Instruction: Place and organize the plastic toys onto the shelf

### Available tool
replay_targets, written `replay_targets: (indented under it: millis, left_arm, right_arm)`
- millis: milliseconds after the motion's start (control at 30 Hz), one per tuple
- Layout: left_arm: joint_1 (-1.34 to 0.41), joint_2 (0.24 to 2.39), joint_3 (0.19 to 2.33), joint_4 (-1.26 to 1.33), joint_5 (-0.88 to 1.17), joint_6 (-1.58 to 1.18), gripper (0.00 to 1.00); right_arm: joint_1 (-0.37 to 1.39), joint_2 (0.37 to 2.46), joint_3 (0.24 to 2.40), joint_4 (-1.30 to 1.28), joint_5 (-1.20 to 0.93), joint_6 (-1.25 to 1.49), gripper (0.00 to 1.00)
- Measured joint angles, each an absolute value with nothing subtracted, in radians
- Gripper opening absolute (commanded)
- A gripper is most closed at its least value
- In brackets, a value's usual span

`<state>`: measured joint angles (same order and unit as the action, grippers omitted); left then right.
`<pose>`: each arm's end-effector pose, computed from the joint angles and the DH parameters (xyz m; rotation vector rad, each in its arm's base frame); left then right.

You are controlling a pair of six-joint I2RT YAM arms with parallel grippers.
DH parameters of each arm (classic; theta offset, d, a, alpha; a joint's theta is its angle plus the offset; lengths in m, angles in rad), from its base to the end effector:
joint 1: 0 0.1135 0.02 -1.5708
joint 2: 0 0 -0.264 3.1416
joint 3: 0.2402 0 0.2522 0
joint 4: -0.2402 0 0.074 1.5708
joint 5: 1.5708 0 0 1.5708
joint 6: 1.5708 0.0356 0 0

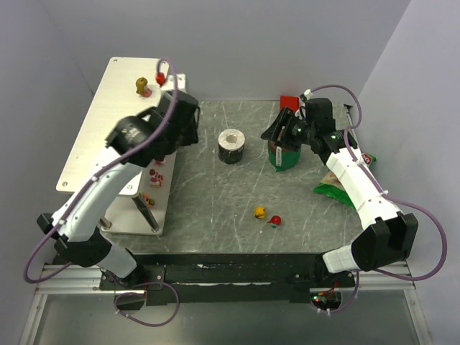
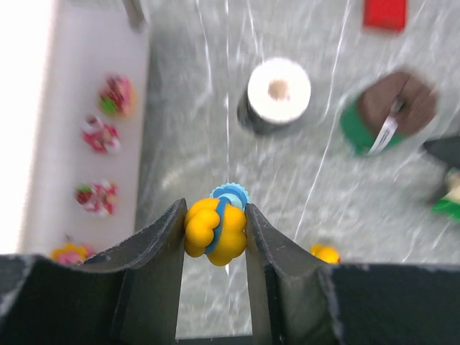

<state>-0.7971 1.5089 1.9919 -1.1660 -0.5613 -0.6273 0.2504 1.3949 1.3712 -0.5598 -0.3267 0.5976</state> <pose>0.2047 -0.1824 0.4782 -0.1098 2.1380 -0.1964 0.2975 0.0879 0.3683 0.1906 2.2329 0.8295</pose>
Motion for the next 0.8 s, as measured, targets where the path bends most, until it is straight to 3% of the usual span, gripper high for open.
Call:
replay_targets:
  millis: [200,800]
  left_arm:
    - [-0.724,1.505,2.152,-1.239,-0.585,-0.566,0.01]
    - [-0.431,1.434,2.118,-1.325,-0.678,-0.482,0.06]
  right_arm:
    - [0.250,1.398,1.371,-0.560,-0.331,0.597,0.68]
    - [0.250,1.436,1.374,-0.624,-0.350,0.562,0.68]
